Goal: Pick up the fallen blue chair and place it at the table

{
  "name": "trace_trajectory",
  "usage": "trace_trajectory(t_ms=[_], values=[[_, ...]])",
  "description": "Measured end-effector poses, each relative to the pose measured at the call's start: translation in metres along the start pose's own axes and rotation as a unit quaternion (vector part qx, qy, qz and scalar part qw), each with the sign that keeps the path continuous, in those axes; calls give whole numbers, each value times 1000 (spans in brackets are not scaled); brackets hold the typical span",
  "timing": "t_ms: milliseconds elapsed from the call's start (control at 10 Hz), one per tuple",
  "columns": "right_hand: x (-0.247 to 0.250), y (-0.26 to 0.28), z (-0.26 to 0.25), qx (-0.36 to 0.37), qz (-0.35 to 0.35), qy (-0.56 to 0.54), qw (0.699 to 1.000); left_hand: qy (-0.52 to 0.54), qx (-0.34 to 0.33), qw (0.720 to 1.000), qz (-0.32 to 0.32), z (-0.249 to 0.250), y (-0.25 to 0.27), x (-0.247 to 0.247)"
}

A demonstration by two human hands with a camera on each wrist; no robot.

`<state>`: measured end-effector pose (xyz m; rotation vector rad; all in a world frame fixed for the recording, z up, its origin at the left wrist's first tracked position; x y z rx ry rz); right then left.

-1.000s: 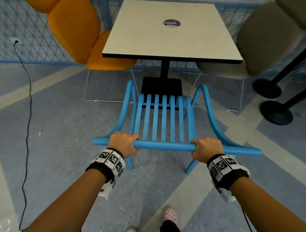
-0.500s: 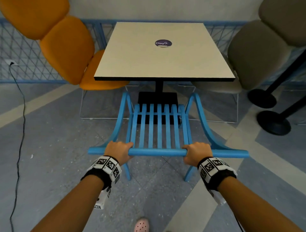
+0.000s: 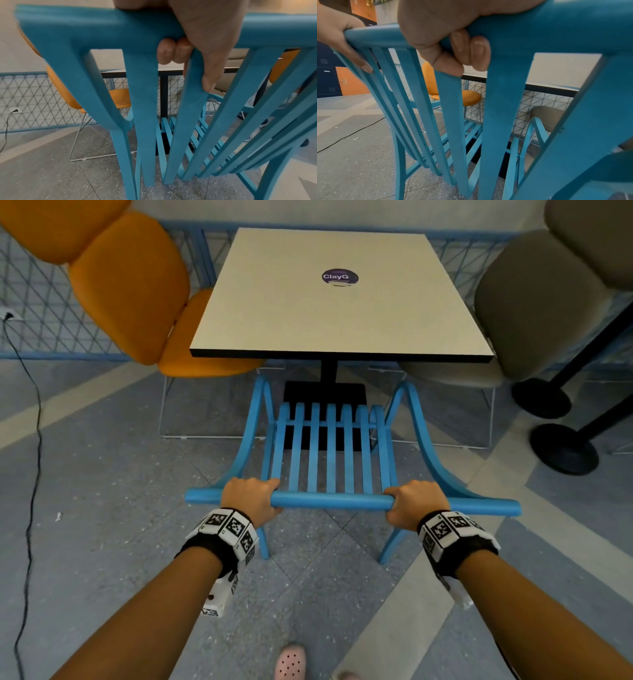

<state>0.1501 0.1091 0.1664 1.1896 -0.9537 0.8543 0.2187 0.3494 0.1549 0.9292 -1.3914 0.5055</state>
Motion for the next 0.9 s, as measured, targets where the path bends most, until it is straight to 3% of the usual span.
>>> trace_trajectory(t_ms=[400,500,700,800,900], values=[[-4,0,5,16,18,-14,1000,10,23,1000,13,7,2,-6],[-5,28,14,11,6,-22,1000,23,28,999,4,26,28,0],[-13,19,17,-2,29,-132,991,103,10,993,60,14,25,-2],[-18,54,32,20,138,-145,980,62,-30,988,141,29,66,-3],[-55,88,53,3,145,-132,981,69,-60,982,168,50,119,-25]])
Point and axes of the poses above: each hand's wrist, its own y-axis away from the middle knuckle, its own x-axis out of the back of the hand, z = x × y, the point moved 4 cm from there along -y, towards the middle knuckle, and after that the axes turned 8 degrees about -x, right-handed, at the moved point
